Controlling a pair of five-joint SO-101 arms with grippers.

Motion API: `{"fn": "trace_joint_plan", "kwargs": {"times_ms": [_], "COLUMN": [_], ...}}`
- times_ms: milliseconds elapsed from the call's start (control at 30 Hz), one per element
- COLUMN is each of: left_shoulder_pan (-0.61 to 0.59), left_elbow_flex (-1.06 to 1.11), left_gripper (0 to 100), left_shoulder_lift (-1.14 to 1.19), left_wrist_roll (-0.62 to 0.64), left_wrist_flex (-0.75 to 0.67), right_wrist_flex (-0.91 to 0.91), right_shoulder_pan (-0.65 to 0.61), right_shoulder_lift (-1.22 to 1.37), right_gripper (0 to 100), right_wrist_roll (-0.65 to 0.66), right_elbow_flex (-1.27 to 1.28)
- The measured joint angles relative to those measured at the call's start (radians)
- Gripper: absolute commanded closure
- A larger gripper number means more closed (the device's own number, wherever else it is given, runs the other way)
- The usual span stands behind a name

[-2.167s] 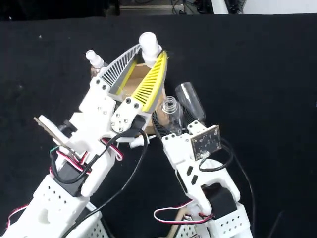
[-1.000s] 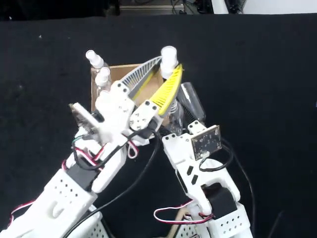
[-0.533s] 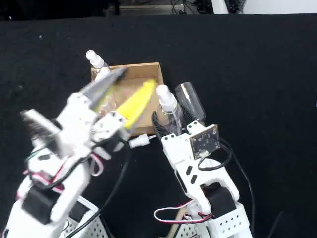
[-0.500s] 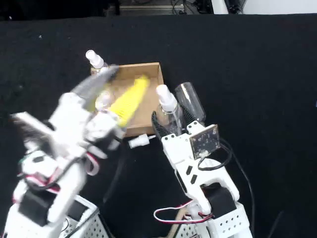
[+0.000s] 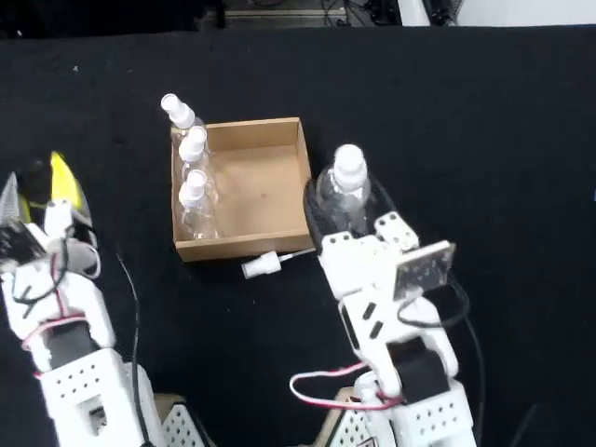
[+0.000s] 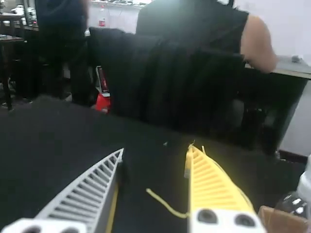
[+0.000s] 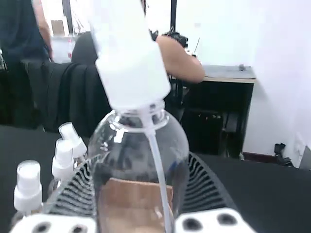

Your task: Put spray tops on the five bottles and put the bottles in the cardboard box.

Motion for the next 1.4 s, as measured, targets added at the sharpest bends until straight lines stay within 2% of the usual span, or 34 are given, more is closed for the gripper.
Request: {"fn": "trace_joint_plan", "kwargs": {"times_ms": [100,200,333,467,667,800,1067,1400], "left_shoulder_pan": [-0.002,-0.003,-0.005,-0.005,0.0,0.063,0.103,0.101], "left_elbow_flex": [0.161,0.172,0.173,0.176,0.176,0.176,0.176,0.176], "left_gripper": [86,89,89,89,89,89,89,89], "left_shoulder_lift": [0.0,-0.012,-0.002,-0.002,-0.002,-0.002,-0.002,-0.002], "left_wrist_roll": [0.0,0.066,0.206,0.307,0.322,0.322,0.322,0.322], "left_wrist_flex": [-0.167,-0.21,-0.144,-0.078,0.009,0.04,0.052,0.052], "right_wrist_flex": [-0.129,-0.281,-0.453,-0.661,-1.105,-1.3,-1.369,-1.369], "right_shoulder_pan": [-0.014,-0.048,-0.109,-0.12,-0.121,-0.121,-0.12,-0.12], "right_shoulder_lift": [0.173,0.371,0.651,0.93,1.355,1.619,1.972,2.176], "right_gripper": [98.7,98.6,98.8,98.8,98.8,98.8,98.8,98.8], "right_wrist_roll": [-0.014,-0.014,-0.014,-0.002,0.0,0.0,0.0,0.0], "right_elbow_flex": [-0.031,-0.087,-0.15,-0.195,-0.262,-0.354,-0.542,-0.683]}}
